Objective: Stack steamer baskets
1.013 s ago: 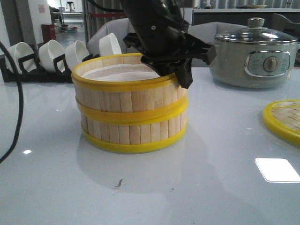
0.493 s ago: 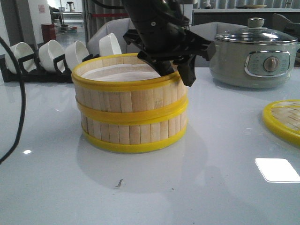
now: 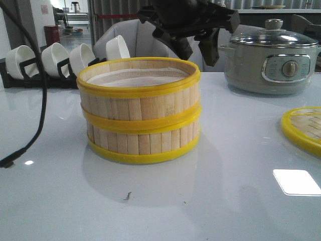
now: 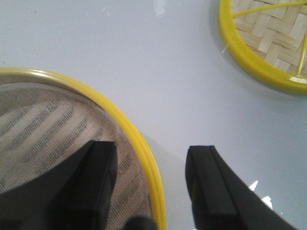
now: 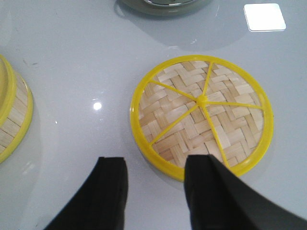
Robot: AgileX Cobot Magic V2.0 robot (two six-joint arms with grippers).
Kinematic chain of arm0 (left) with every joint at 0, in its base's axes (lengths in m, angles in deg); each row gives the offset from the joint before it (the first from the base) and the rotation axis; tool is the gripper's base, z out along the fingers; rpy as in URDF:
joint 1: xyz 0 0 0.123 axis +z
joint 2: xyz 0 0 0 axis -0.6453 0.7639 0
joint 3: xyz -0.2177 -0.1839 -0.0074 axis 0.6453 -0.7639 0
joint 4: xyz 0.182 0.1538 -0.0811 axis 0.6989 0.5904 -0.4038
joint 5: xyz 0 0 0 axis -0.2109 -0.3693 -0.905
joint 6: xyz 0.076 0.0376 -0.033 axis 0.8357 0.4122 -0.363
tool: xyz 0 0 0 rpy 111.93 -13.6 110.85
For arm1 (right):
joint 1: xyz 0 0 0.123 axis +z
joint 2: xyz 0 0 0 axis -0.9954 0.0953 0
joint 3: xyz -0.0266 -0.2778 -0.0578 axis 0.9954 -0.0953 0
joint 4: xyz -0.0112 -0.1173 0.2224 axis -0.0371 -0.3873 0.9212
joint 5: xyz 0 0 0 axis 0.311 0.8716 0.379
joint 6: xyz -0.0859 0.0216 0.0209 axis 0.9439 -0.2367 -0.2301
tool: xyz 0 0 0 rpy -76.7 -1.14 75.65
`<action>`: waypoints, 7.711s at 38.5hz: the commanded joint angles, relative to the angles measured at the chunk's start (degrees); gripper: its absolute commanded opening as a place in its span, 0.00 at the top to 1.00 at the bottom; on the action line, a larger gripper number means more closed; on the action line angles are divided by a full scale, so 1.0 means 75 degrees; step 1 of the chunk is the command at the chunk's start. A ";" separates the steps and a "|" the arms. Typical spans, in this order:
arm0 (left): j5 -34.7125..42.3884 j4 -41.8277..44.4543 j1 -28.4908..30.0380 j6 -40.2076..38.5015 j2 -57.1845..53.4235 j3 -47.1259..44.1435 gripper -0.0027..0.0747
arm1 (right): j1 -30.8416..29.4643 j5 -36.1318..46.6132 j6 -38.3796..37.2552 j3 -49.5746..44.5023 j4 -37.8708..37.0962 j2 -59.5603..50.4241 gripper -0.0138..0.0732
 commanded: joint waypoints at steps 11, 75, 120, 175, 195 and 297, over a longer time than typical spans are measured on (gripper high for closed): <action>-0.0491 0.0411 0.0080 0.0000 -0.0595 0.1333 0.61 | -0.0002 0.0545 0.0024 0.0264 -0.0021 -0.0055 0.39; 0.2213 0.0386 0.4805 -0.0400 -1.1537 -0.8233 0.84 | -0.0002 0.0552 0.0024 0.0264 0.0265 -0.0055 0.39; 0.3573 0.0267 0.4805 -0.0400 -1.1989 -1.0120 0.84 | -0.0002 0.0338 0.0024 0.0249 0.0430 -0.0055 0.74; 0.3573 0.0267 0.4805 -0.0400 -1.1989 -1.0120 0.84 | -0.0653 0.0843 0.0190 0.0630 0.0515 0.2198 0.40; 0.3573 0.0267 0.4805 -0.0400 -1.1989 -1.0120 0.84 | -0.1280 0.0290 0.0199 0.3448 0.0426 0.5708 0.41; 0.3573 0.0267 0.4805 -0.0400 -1.1989 -1.0120 0.84 | 0.3847 -0.2382 0.0204 0.8245 0.0095 0.5854 0.78</action>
